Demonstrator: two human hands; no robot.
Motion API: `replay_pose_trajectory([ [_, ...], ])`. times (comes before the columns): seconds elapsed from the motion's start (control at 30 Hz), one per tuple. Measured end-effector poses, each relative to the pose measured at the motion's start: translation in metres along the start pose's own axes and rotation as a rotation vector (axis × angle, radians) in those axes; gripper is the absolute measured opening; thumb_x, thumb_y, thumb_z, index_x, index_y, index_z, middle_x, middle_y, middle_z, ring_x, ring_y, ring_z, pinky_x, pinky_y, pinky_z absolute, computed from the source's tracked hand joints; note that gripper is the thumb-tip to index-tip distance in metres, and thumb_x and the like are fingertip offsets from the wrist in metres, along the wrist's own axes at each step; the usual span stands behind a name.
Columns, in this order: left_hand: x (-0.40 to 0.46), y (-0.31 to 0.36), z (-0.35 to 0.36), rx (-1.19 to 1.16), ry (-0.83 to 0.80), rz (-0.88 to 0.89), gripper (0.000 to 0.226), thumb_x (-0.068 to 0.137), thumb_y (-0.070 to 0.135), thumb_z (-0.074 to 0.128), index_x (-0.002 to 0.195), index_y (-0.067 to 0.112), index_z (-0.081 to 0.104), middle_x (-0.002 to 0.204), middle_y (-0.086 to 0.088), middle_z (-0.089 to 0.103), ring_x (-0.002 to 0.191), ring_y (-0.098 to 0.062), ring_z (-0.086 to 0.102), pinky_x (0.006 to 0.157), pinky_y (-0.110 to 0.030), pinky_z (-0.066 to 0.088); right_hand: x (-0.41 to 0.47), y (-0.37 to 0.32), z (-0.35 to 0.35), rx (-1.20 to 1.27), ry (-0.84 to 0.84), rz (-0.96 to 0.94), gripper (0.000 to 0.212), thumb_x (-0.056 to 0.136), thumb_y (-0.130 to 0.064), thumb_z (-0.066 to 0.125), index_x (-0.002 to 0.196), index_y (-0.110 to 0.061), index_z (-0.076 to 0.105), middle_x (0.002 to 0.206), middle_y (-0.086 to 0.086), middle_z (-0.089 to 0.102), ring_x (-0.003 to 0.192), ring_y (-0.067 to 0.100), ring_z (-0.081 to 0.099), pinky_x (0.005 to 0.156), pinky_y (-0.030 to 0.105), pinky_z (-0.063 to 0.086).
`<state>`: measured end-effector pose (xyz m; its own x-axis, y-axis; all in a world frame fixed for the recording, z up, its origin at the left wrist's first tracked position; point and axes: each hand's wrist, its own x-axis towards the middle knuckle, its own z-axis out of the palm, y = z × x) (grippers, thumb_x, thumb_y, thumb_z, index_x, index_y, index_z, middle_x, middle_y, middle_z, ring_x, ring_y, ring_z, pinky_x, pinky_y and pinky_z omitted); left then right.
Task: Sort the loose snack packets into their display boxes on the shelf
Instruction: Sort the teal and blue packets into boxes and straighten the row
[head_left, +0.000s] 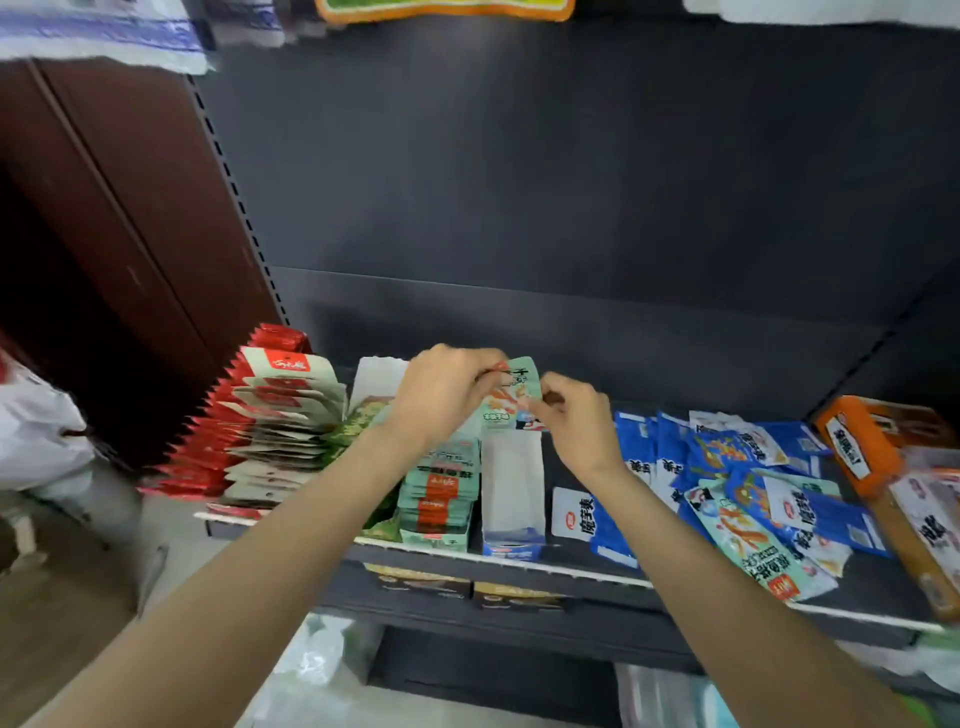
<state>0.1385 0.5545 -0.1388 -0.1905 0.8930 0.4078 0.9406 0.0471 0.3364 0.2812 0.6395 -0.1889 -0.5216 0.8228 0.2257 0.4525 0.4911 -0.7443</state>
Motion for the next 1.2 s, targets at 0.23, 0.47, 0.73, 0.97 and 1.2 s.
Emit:
replay_pose_trajectory([
  [0.23, -0.044, -0.057, -0.027, 0.138, -0.124, 0.123, 0.02, 0.095, 0.029, 0.052, 0.1, 0.015, 0.065, 0.087, -0.006, 0.07, 0.082, -0.027, 0.064, 0.062, -0.03, 0.043, -0.017, -0.039, 0.057, 0.007, -0.077, -0.01, 0.026, 0.088, -0.02, 0.065, 0.066, -0.009, 0.056, 0.06, 0.005, 0.058, 0.057, 0.02, 0.054, 0.058, 0.033, 0.039],
  [0.47, -0.059, -0.067, 0.001, 0.229, -0.519, 0.244, 0.029, 0.098, 0.026, 0.039, 0.109, 0.015, 0.063, 0.107, -0.007, 0.067, 0.095, -0.026, 0.061, 0.08, -0.035, 0.048, -0.032, -0.024, 0.071, -0.152, -0.332, 0.136, 0.029, 0.093, -0.002, 0.051, 0.116, -0.008, 0.067, 0.118, 0.006, 0.066, 0.109, 0.02, 0.06, 0.093, 0.024, 0.044],
  [0.73, -0.052, -0.047, 0.023, 0.354, -0.535, 0.192, 0.052, 0.095, 0.051, 0.028, 0.112, 0.017, 0.064, 0.111, -0.006, 0.065, 0.104, -0.025, 0.056, 0.094, -0.039, 0.035, -0.032, -0.007, 0.049, -0.035, -0.25, 0.149, 0.027, 0.091, 0.0, 0.051, 0.109, -0.009, 0.07, 0.11, 0.002, 0.07, 0.104, 0.012, 0.062, 0.096, 0.021, 0.044],
  [0.97, -0.027, 0.023, 0.057, 0.084, -0.332, 0.189, 0.029, 0.096, 0.028, 0.04, 0.115, 0.017, 0.058, 0.114, -0.002, 0.061, 0.11, -0.023, 0.052, 0.092, -0.034, 0.035, -0.043, 0.058, -0.003, -0.028, 0.007, 0.266, 0.026, 0.093, 0.0, 0.05, 0.108, -0.009, 0.069, 0.108, 0.007, 0.07, 0.102, 0.018, 0.063, 0.089, 0.022, 0.046],
  [1.2, 0.001, 0.111, 0.155, -0.095, -0.583, 0.017, 0.034, 0.099, 0.022, 0.038, 0.13, 0.008, 0.044, 0.128, -0.013, 0.048, 0.117, -0.03, 0.047, 0.094, -0.04, 0.042, -0.069, 0.169, -0.065, -0.394, -0.108, 0.592, 0.055, 0.091, -0.013, 0.053, 0.142, -0.003, 0.034, 0.144, 0.019, 0.039, 0.135, 0.032, 0.034, 0.11, 0.037, 0.029],
])
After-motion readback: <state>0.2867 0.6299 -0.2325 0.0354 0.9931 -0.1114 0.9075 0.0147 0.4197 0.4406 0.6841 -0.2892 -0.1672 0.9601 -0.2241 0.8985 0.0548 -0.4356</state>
